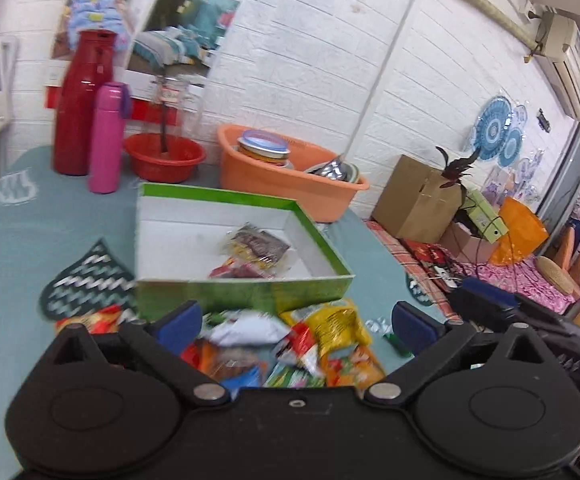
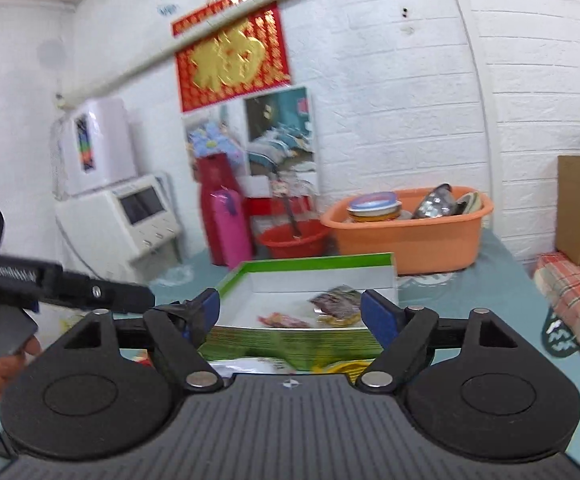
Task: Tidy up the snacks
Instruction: 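Grasp the small clear bread pack with the left gripper while the right grasps the pink pack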
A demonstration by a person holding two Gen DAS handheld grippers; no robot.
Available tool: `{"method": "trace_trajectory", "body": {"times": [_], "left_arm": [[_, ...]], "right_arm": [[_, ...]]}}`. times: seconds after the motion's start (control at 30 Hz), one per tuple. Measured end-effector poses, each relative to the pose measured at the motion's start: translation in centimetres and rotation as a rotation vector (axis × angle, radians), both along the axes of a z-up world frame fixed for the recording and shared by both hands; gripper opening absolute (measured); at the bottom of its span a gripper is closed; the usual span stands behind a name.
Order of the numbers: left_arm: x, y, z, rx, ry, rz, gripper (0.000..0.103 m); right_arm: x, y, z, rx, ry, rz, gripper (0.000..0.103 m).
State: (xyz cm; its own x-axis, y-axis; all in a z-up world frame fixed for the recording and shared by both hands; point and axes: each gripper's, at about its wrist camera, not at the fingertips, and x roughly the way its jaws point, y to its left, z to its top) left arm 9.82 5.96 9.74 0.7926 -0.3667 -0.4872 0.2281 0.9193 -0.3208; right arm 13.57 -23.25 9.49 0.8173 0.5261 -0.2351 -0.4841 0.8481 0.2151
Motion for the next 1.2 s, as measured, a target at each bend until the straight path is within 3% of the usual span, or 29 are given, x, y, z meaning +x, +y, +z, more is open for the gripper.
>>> {"method": "trace_trajectory", "body": {"times": [0.23, 0.53, 0.63, 0.8, 0.87, 0.9, 1.03, 1.13, 1.2], "left_arm": [[-5.3, 2.8, -4.5, 0.017, 0.062, 0.083, 0.103], [-7.3, 4.2, -10.2, 0.005, 0.093, 0.062, 0.103], [-7.5, 4.5, -10.8, -0.008, 0.110, 0.062, 0.103], [-7.2, 4.1, -10.5, 0.058, 0.093, 0.057, 0.103], [-6.5, 3.5, -10.4, 0.102, 0.076, 0.040, 0.103], [-6.1, 3.1, -10.5, 0.128, 0.073, 0.027, 0.103], [-4.0, 1.6, -11.6, 0.218, 0.090, -0.035, 0.103], [-3.0, 1.6, -12.7, 0.222, 0.129, -0.039, 0.103], [-2.8, 1.8, -13.1, 0.207, 0.156, -0.046, 0.094]], "right_arm": [[-3.7, 1.8, -2.7, -0.006, 0.061, 0.112, 0.103], [-3.8, 5.2, -9.1, -0.082, 0.252, 0.171, 0.103], [-2.5, 6.9, -9.9, -0.126, 0.255, 0.150, 0.103], [-0.7, 9.4, -11.5, -0.196, 0.256, 0.135, 0.103], [-0.4, 9.7, -12.0, -0.229, 0.261, 0.117, 0.088], [-0.8, 9.5, -12.0, -0.230, 0.247, 0.121, 0.086], [-2.4, 8.4, -11.5, -0.266, 0.240, 0.139, 0.085], [-2.9, 7.7, -11.5, -0.261, 0.246, 0.144, 0.088], [-2.8, 7.6, -11.5, -0.251, 0.249, 0.141, 0.092]]}}
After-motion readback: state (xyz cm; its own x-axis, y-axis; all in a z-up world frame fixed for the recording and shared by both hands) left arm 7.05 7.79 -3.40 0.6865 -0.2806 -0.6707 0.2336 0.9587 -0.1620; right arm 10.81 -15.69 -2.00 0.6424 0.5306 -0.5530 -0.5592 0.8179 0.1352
